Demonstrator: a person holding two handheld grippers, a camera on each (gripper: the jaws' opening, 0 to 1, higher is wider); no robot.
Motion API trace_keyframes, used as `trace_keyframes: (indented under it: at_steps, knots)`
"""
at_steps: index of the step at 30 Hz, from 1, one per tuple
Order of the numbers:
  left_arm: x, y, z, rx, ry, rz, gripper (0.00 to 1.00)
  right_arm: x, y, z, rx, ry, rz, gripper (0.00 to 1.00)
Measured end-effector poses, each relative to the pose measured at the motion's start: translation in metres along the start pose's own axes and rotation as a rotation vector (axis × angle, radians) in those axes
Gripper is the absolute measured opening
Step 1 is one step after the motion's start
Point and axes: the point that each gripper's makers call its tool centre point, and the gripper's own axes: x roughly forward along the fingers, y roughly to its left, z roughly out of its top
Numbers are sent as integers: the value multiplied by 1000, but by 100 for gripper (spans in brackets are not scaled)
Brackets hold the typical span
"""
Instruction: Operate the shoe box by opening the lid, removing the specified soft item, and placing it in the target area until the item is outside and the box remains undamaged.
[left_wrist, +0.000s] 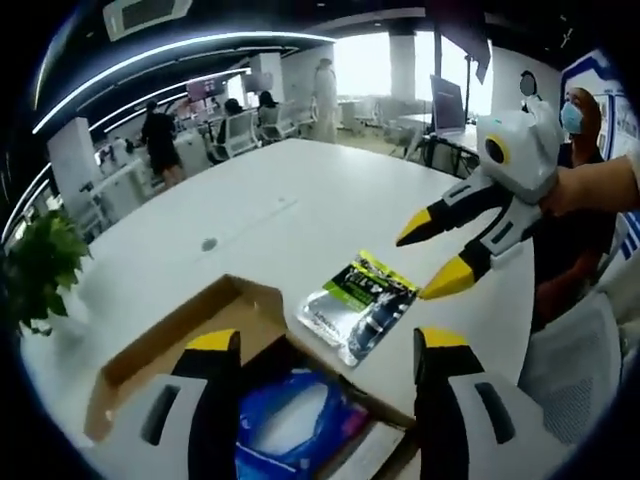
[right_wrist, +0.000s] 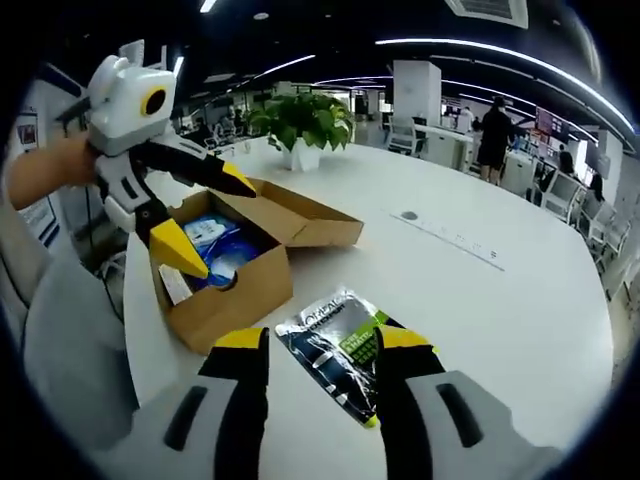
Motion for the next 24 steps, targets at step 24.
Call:
trace_keyframes:
  at_steps: [24]
  knots:
    - [-88, 81, -62, -167, -26, 240, 63, 49, 60, 41, 19, -66, 103, 38]
